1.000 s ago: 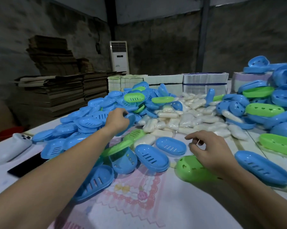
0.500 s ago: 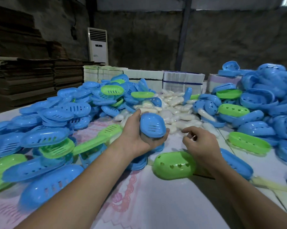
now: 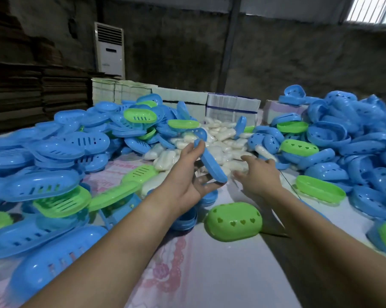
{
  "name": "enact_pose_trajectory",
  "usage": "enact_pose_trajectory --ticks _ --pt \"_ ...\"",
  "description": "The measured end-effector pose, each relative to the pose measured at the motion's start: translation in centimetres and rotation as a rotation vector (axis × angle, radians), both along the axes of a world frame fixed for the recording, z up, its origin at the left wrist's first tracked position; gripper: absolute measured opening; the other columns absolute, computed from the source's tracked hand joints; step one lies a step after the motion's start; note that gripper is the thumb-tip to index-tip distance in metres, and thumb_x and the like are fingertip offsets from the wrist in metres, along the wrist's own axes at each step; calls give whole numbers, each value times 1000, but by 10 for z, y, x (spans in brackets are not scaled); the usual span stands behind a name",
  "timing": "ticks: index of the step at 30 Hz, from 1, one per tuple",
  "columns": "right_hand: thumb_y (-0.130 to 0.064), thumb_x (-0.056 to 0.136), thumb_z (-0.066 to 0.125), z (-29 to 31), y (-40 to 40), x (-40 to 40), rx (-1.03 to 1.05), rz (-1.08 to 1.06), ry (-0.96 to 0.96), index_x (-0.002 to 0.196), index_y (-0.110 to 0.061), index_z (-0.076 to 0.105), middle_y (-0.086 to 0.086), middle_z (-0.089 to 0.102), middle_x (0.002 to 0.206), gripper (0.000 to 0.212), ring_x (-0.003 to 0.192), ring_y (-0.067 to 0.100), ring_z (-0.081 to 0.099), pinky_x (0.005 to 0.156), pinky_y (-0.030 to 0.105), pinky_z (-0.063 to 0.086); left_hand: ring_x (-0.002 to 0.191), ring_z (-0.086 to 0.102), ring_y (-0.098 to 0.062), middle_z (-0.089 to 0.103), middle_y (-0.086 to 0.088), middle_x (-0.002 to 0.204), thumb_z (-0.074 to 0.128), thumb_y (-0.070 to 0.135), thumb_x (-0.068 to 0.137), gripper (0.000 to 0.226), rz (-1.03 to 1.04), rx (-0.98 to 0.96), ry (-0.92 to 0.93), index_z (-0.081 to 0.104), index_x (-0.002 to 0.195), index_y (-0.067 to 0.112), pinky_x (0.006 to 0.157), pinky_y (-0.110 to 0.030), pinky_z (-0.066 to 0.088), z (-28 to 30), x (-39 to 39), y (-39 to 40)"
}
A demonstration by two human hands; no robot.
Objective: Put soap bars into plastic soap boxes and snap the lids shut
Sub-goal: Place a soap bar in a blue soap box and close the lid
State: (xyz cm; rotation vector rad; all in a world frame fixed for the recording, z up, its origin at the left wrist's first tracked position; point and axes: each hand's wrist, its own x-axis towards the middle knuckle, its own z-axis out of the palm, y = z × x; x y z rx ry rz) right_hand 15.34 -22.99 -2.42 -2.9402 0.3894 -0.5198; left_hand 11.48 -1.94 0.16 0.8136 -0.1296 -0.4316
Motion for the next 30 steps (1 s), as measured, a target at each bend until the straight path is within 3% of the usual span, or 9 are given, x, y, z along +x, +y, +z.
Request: enact_pose_trajectory --ticks 3,6,12,14,16,20,22,26,30 --pt "-49 92 48 1 0 17 7 -31 68 142 -28 46 11 55 139 54 130 39 33 96 45 38 62 74 -22 63 -4 96 77 36 81 37 1 16 -42 65 110 16 60 -43 63 -1 -2 -3" --pt "-48 92 48 2 -1 23 -21 -48 85 135 -27 51 13 54 136 48 130 38 34 97 44 39 69 77 -22 77 0 84 83 34 61 47 -13 42 -85 70 102 14 61 -37 62 -2 -2 -4" --pt "-40 93 52 7 -5 14 -10 20 28 131 -22 53 17 59 126 42 123 38 45 98 40 36 71 77 -19 77 -1 74 83 35 59 45 -56 104 -138 73 95 10 60 -30 61 -4 -2 -4" --pt "-40 93 54 12 -8 6 -19 36 27 124 -15 61 15 65 119 40 114 34 55 86 36 39 70 77 -18 76 0 71 84 37 57 47 -55 119 -134 73 94 11 59 -30 62 -3 -3 -4" --pt "-45 93 55 19 -11 -6 -43 42 81 115 -11 66 12 67 112 42 105 31 59 71 33 40 73 78 -19 77 0 75 85 39 55 49 -47 131 -110 74 95 13 60 -32 62 -4 -3 -4" --pt "-50 92 58 29 -15 -26 -18 42 63 101 -8 70 12 70 92 44 89 29 61 65 34 41 86 78 -25 71 -8 107 87 41 52 54 -22 110 -55 73 95 12 63 -37 63 -4 -3 -3" --pt "-47 90 63 32 -17 -36 317 46 -47 82 -7 68 11 66 71 41 64 22 56 58 32 40 94 76 -26 71 -8 109 87 44 50 55 -19 127 -58 74 94 13 65 -39 63 -5 -3 -2" --pt "-36 89 70 26 -13 -52 1540 23 -147 88 -7 60 13 63 55 30 39 12 42 37 20 36 82 77 -22 75 -3 95 85 52 54 58 -9 277 -155 74 98 15 65 -36 62 -9 -5 -7" --pt "-35 93 65 24 4 -59 1788 126 -174 99 -7 58 15 63 52 30 35 9 39 35 18 33 84 76 -21 77 2 88 84 49 56 58 34 274 -153 70 102 16 70 -35 63 -12 -6 -10"
